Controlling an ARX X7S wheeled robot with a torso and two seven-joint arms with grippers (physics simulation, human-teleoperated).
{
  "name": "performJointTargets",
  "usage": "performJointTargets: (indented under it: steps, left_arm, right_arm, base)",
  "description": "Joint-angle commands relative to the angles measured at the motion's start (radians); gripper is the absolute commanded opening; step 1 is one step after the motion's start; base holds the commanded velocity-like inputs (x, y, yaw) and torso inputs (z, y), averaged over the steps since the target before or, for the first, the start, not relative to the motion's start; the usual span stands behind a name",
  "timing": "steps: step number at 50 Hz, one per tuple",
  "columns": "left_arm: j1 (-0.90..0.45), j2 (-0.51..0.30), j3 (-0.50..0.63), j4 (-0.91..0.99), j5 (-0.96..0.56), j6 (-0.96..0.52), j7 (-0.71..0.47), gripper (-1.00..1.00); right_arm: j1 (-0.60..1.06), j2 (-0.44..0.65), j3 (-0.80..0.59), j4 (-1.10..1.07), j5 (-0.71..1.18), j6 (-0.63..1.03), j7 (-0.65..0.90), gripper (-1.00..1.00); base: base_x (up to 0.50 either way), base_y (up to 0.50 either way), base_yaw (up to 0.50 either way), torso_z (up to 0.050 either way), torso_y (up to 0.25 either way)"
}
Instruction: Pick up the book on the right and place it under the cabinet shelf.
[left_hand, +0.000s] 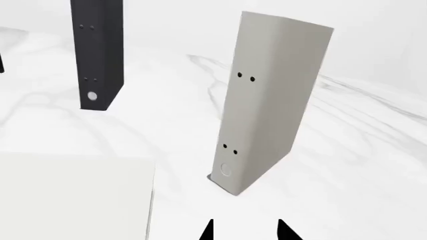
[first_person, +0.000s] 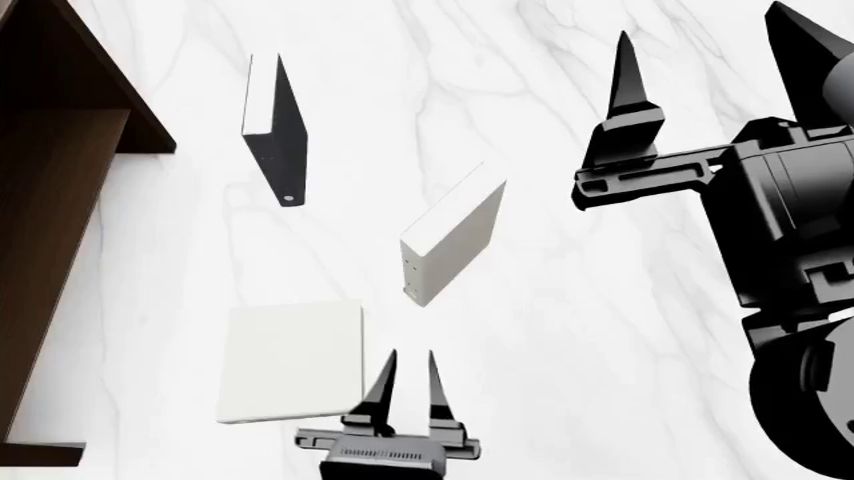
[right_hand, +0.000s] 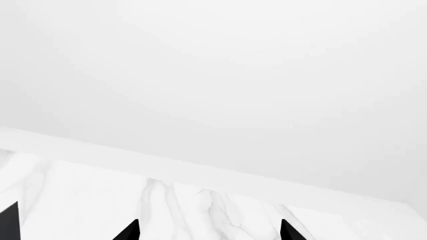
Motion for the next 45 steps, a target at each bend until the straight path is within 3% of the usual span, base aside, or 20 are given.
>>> performJointTargets:
  steps: [1, 15, 26, 45]
  left_arm:
    - [-0.029, -0.059, -0.155, -0.117, -0.385, -0.002, -0.021, 1.00]
    - [-0.036, -0.058, -0.167, -0.138, -0.418, 0.009, -0.012, 1.00]
    - [-0.045, -0.027, -0.195, -0.223, -0.519, 0.049, 0.066, 1.00]
    - [-0.039, -0.063, -0.214, -0.193, -0.542, 0.040, 0.036, 1.00]
  right_arm:
    - [0.004, 0.004, 0.003, -0.008, 0.007, 0.001, 0.000, 1.00]
    - [0.017, -0.001, 0.013, -0.010, 0.023, 0.014, -0.004, 1.00]
    - [0.049, -0.002, 0.025, -0.025, 0.046, 0.049, -0.001, 1.00]
    - [0.045, -0.014, 0.028, -0.026, 0.043, 0.058, 0.004, 1.00]
  base:
    - [0.00, 0.00, 0.00, 0.000, 0.000]
    - [0.01, 0.00, 0.00, -0.003, -0.005]
    - [0.01, 0.00, 0.00, -0.003, -0.005]
    - [0.01, 0.00, 0.00, -0.004, -0.006]
